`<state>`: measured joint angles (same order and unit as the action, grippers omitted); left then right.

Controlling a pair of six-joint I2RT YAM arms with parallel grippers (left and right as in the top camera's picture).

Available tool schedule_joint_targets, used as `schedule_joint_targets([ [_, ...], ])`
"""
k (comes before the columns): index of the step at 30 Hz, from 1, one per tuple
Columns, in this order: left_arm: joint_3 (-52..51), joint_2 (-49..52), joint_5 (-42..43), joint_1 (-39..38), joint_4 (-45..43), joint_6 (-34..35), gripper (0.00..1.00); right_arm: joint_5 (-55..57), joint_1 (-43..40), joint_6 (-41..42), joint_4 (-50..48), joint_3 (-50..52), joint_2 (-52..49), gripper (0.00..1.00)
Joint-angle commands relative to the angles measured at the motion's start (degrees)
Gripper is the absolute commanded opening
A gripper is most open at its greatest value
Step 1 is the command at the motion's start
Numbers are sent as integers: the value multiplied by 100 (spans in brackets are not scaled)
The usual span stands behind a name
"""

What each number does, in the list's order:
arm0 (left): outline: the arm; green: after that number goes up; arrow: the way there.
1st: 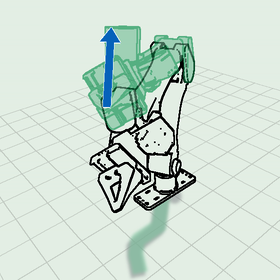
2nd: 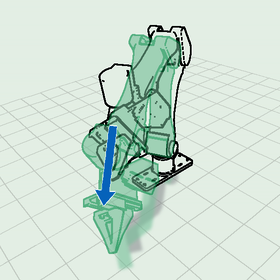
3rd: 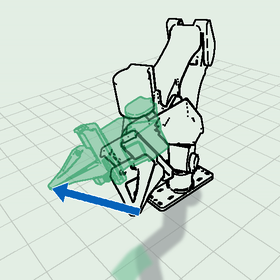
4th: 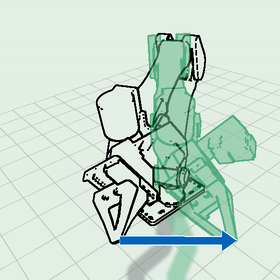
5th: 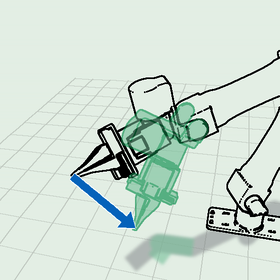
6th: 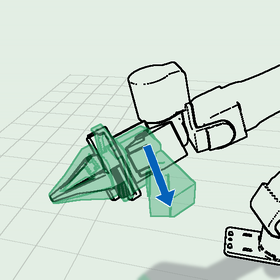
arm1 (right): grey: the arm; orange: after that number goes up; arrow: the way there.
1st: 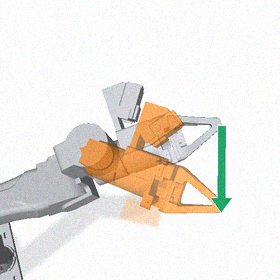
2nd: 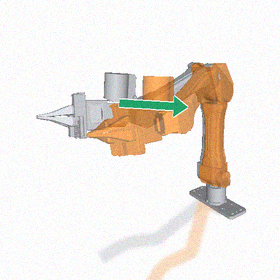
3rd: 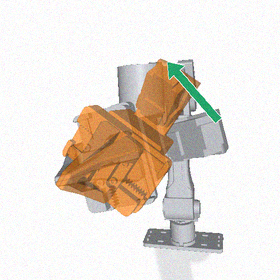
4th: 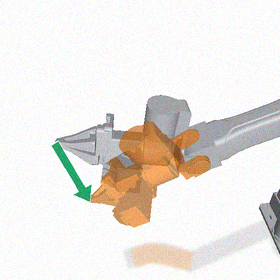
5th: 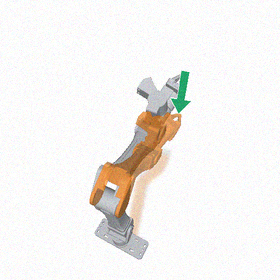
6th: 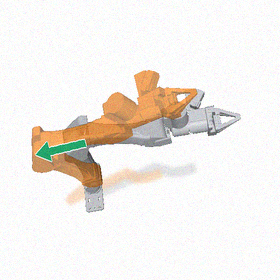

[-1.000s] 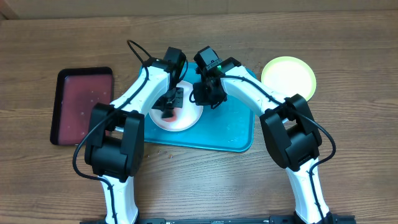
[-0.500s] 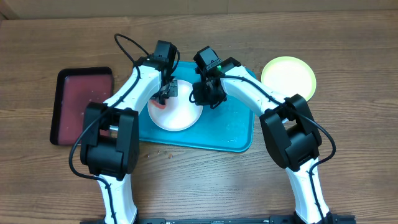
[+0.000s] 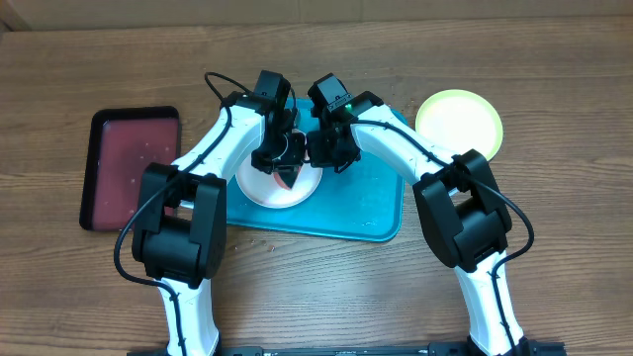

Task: Clean dirty plates on tray and stack at the side
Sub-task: 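Scrub the white plate with the sponge while the right gripper holds it, then return the sponge with the left gripper to the red tray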

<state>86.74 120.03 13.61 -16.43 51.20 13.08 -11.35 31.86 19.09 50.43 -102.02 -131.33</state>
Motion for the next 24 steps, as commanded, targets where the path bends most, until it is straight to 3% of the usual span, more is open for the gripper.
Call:
schedule_joint_targets([
  [1, -33, 120, -671, -20, 389, -170, 4, 275, -11, -44, 42, 120, -160, 4],
  [5, -33, 120, -1792, -4, 706, -166, 4, 273, -11, -44, 61, 120, -160, 4],
  [6, -33, 120, -2398, -4, 719, -116, 4, 273, -9, -44, 79, 120, -160, 4],
  [11, -31, 120, -3864, -4, 348, 129, 4, 273, -9, -44, 83, 120, -160, 4],
  [16, 216, 120, -4382, -4, 55, 323, 4, 273, -11, -42, 83, 120, -160, 4],
  [24, 1285, 118, -4304, 111, 518, 914, 4, 275, -11, -44, 85, 120, -160, 4],
])
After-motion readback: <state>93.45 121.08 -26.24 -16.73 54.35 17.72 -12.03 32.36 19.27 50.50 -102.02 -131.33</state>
